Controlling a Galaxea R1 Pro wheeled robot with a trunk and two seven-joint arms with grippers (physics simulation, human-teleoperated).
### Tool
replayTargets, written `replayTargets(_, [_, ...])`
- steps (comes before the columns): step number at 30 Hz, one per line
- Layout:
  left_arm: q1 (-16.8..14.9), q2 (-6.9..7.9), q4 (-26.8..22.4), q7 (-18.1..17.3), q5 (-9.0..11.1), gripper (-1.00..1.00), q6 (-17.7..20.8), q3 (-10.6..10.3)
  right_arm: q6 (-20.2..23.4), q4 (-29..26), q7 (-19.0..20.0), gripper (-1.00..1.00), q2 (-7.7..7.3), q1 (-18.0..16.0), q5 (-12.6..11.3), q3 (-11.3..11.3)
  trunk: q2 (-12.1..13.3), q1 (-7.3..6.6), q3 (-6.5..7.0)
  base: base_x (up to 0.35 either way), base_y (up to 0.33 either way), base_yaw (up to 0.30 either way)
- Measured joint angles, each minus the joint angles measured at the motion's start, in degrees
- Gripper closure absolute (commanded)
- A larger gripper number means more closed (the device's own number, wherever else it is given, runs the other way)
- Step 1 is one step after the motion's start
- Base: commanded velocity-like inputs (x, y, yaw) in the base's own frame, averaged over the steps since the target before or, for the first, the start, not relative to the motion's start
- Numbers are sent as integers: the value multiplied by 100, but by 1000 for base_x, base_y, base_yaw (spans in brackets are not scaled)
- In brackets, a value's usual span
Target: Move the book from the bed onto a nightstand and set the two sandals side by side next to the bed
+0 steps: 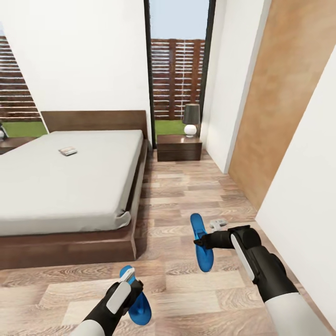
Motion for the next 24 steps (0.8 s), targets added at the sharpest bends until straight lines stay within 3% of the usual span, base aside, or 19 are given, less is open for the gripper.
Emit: replayTargets(24, [3,16,10,-24,7,100,-20,10,1,38,-2,100,1,0,8,17,0,0,-43,188,-295,236])
